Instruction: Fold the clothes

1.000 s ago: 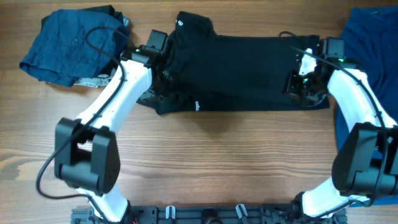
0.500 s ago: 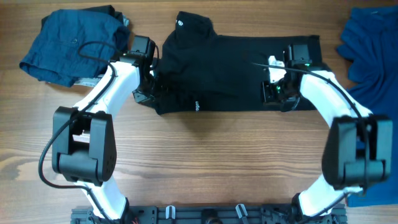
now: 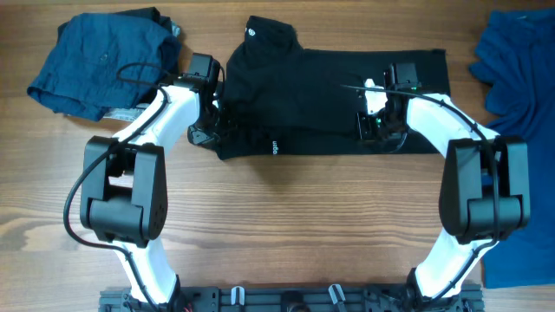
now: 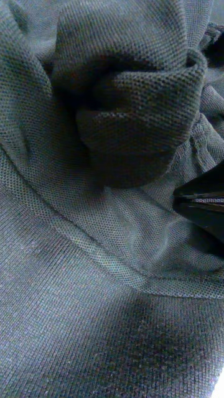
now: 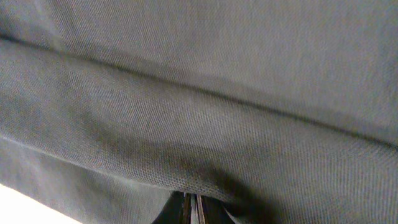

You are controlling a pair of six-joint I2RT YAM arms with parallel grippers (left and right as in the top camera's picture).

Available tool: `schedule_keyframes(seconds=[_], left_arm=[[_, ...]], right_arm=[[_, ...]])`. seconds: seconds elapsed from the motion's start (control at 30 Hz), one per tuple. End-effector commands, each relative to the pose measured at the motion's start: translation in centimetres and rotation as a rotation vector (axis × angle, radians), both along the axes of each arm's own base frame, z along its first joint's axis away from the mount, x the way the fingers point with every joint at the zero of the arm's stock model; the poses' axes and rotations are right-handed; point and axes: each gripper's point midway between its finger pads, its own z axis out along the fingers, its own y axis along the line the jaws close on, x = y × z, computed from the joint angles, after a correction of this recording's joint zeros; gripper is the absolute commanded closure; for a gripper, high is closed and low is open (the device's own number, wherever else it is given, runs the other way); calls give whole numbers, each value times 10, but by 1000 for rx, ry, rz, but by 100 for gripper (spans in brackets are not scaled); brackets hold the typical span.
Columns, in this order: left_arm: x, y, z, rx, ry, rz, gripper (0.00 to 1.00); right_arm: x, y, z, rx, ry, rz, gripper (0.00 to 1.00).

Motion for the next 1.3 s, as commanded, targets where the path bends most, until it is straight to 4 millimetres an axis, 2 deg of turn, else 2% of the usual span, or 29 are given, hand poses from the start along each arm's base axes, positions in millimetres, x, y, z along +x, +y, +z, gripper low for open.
schedule_keyframes(seconds=[0.0, 0.17, 0.33, 0.57, 0.67, 0.77, 0.9, 0.97, 1.0, 1.07, 1.17, 1.27], left_arm=[[-4, -1, -6, -11, 24, 13, 96], [-4, -1, -6, -11, 24, 10, 96], [-6, 0, -6, -6, 31, 9, 96], [-9, 12, -8, 62, 38, 16, 96], [-7, 19, -9, 104, 29, 21, 96], [-6, 20, -8, 111, 19, -11, 96], [-5, 23, -9, 131, 15, -11, 96], [-5, 23, -9, 133, 13, -29, 96], [-6, 23, -7, 133, 12, -29, 96], [-5, 23, -1, 130, 0, -28, 96], [1, 22, 20, 119, -58, -24, 96], [5, 18, 48, 90, -127, -18, 96]], right_arm=[[11, -10, -17, -78, -7, -49, 93], [35, -20, -14, -131, -103, -97, 91], [67, -17, -2, -108, -236, -124, 80], [91, -18, 9, -102, -340, -153, 63], [91, -11, 15, -54, -340, -153, 58], [94, -8, 36, -32, -378, -149, 46], [102, -19, 86, -26, -479, -166, 40], [92, -31, 109, -47, -480, -195, 39], [61, -61, 122, -123, -394, -314, 38], [35, -83, 122, -168, -302, -402, 38], [-5, -108, 110, -179, -130, -508, 39], [-31, -111, 97, -133, 2, -541, 46]])
